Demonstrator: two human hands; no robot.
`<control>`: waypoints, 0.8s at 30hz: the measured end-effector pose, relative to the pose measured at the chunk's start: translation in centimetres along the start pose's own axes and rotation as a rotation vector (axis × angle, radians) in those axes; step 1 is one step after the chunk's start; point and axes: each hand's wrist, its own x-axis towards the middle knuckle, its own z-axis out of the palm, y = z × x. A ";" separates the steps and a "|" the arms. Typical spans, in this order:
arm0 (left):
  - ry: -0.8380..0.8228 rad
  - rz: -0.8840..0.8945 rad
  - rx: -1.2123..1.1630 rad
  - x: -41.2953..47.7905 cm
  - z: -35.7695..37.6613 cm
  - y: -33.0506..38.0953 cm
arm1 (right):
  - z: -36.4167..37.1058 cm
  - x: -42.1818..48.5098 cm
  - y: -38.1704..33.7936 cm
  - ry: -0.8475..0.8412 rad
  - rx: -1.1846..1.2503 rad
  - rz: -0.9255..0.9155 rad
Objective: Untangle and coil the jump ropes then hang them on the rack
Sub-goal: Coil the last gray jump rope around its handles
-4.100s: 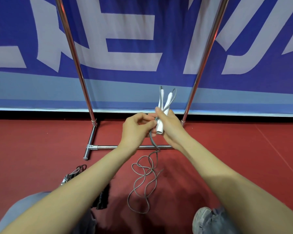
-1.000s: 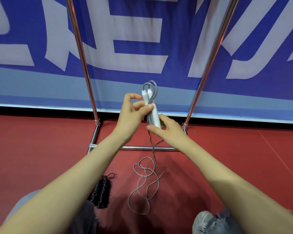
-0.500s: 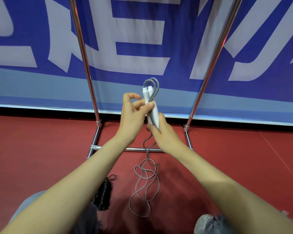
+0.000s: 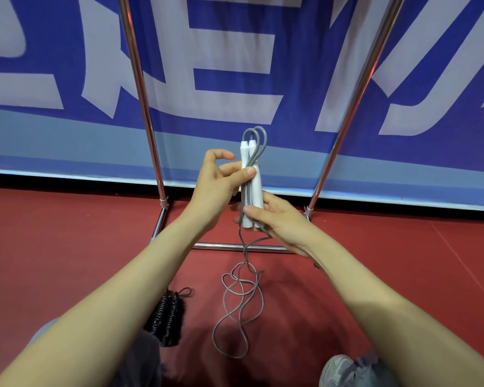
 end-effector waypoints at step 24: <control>-0.278 -0.171 -0.052 -0.3 1.4 -4.2 | 0.2 0.5 -1.4 0.382 0.055 -0.192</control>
